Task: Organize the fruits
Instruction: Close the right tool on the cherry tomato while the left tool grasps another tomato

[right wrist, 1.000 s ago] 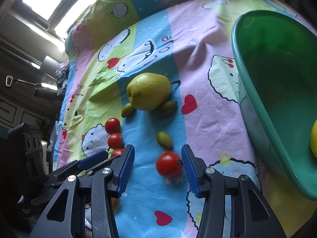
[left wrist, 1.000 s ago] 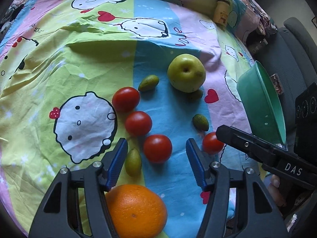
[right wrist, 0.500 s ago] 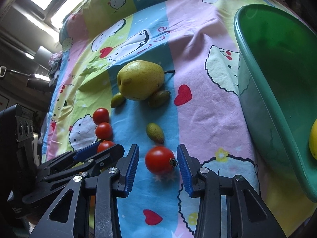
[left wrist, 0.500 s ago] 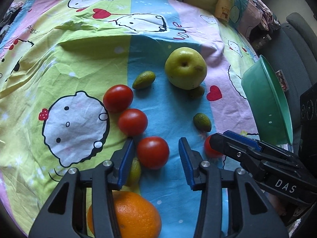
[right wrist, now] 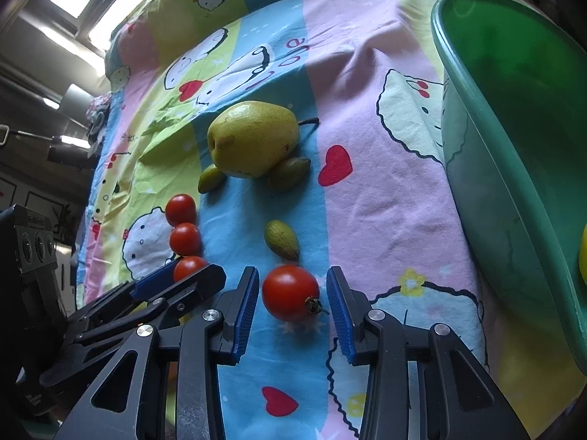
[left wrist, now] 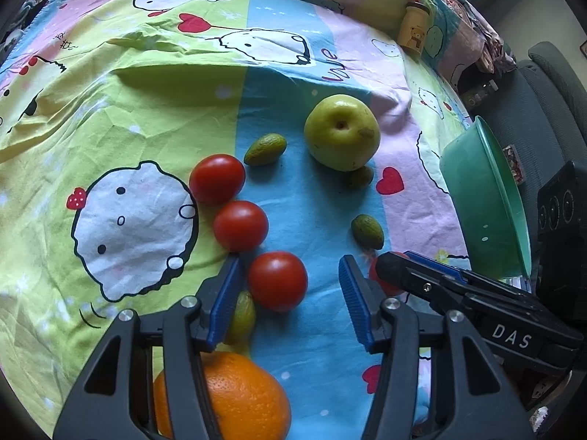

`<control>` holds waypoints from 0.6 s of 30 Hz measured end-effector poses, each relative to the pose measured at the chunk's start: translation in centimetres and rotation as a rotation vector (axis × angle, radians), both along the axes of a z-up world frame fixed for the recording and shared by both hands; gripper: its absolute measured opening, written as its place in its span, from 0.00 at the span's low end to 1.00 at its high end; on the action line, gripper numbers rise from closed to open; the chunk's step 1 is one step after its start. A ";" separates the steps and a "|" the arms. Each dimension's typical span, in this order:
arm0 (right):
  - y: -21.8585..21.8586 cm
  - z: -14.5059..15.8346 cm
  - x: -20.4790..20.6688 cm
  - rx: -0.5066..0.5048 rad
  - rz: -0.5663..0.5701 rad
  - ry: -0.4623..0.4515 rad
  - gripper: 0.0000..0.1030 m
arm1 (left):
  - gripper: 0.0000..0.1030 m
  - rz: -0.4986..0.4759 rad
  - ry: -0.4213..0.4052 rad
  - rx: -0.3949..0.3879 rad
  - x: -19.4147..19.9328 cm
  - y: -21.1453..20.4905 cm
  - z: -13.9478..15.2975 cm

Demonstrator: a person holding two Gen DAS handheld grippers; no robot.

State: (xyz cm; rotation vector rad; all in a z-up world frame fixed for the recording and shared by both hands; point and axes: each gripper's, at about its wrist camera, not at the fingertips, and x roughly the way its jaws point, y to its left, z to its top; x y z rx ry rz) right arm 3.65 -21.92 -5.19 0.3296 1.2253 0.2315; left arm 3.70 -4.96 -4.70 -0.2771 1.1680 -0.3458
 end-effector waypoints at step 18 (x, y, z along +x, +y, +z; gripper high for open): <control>0.2 0.0 0.0 -0.019 0.006 -0.006 0.40 | 0.82 0.016 0.069 -0.174 0.0 0.8 0.1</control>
